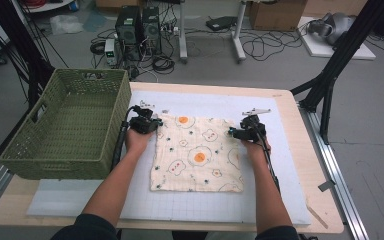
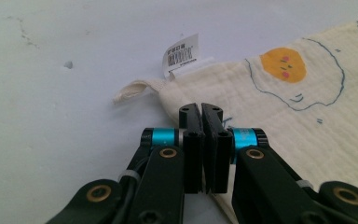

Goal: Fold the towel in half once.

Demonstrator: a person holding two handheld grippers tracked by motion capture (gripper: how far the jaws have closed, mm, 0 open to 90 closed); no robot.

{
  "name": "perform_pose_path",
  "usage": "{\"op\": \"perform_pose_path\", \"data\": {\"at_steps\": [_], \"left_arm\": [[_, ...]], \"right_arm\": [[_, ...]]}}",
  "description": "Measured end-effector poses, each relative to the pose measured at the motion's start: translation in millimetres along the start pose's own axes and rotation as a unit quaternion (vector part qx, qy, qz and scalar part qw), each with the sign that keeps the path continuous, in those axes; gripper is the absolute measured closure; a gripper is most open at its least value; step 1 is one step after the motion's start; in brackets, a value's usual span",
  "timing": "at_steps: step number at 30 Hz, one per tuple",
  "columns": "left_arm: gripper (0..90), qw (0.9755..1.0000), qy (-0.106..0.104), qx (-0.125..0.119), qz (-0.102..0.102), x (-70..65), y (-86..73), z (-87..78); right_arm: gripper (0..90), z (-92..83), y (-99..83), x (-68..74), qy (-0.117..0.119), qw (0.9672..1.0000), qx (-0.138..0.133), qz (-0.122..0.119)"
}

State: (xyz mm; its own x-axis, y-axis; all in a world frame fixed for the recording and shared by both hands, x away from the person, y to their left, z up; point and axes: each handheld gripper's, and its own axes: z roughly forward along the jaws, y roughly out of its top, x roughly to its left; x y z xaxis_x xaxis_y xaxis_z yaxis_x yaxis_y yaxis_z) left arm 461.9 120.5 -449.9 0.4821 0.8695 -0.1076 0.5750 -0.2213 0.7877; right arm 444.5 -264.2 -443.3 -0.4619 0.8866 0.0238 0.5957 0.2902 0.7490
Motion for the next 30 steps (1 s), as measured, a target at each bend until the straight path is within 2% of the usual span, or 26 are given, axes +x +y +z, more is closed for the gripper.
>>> {"op": "perform_pose_path", "data": {"at_steps": [2, 5, 8, 9, 10, 11, 12, 15, 17, 19, 21, 23, 25, 26, 30], "left_arm": [[86.6, 1.0000, -0.003, -0.001, -0.003, -0.2, -0.3, 0.3], [86.0, 0.9999, -0.010, -0.002, -0.012, 2.2, -1.2, 0.5], [86.3, 0.9998, -0.013, -0.003, -0.017, 3.6, -1.4, 0.5], [86.4, 0.9998, -0.011, -0.003, -0.016, 3.2, -1.4, 0.6], [86.4, 0.9999, -0.010, -0.003, -0.013, 3.0, -1.4, 0.7], [86.4, 0.9999, -0.009, -0.003, -0.013, 2.4, -1.4, 0.7], [86.4, 0.9998, -0.009, -0.005, -0.014, 2.2, -1.5, 0.8], [86.5, 0.9998, -0.009, 0.000, -0.016, 2.0, -0.9, -0.5], [86.9, 0.9999, -0.005, -0.002, -0.008, 0.1, 1.2, -4.1], [87.2, 0.9998, -0.002, -0.019, 0.002, -2.6, 5.7, -10.2], [87.2, 0.9993, -0.001, -0.039, 0.002, -4.0, 10.2, -15.7], [87.3, 0.9987, 0.002, -0.052, 0.000, -3.7, 13.5, -20.3], [87.3, 0.9980, -0.007, -0.061, -0.016, -2.7, 17.5, -23.4], [87.3, 0.9974, -0.012, -0.069, -0.017, -4.3, 20.7, -25.8], [87.3, 0.9964, -0.018, -0.082, -0.010, -11.6, 26.0, -31.1]], "right_arm": [[46.7, 5.0, 3.8, 1.0, 0.004, 1.0000, 0.001, -0.001], [54.3, 13.1, 7.4, 7.8, -0.008, 0.9999, 0.009, -0.006], [63.4, 16.9, 7.2, 11.1, -0.014, 0.9999, 0.000, 0.006], [66.2, 17.6, 6.7, 11.6, -0.013, 0.9998, -0.003, 0.017], [69.9, 17.5, 6.4, 11.7, -0.011, 0.9996, -0.004, 0.025], [79.2, 17.0, 6.3, 11.5, -0.007, 0.9995, -0.005, 0.031], [86.1, 16.3, 6.1, 11.9, 0.010, 0.9993, -0.001, 0.037], [86.7, 16.1, 7.1, 17.2, -0.004, 0.9996, 0.001, 0.028], [86.6, 15.2, 7.4, 16.7, 0.000, 0.9996, 0.003, 0.027], [86.6, 14.3, 6.5, 12.4, 0.014, 0.9991, 0.002, 0.041], [86.6, 13.0, 6.8, 10.0, 0.010, 0.9993, 0.002, 0.037], [86.6, 9.1, 8.9, 8.2, 0.008, 0.9990, -0.015, 0.040], [86.5, 3.3, 11.8, 6.3, 0.001, 0.9984, -0.037, 0.044], [86.5, 0.3, 13.0, 5.1, -0.001, 0.9979, -0.045, 0.045], [86.5, -6.1, 14.1, 5.6, -0.002, 0.9982, -0.048, 0.037]]}}
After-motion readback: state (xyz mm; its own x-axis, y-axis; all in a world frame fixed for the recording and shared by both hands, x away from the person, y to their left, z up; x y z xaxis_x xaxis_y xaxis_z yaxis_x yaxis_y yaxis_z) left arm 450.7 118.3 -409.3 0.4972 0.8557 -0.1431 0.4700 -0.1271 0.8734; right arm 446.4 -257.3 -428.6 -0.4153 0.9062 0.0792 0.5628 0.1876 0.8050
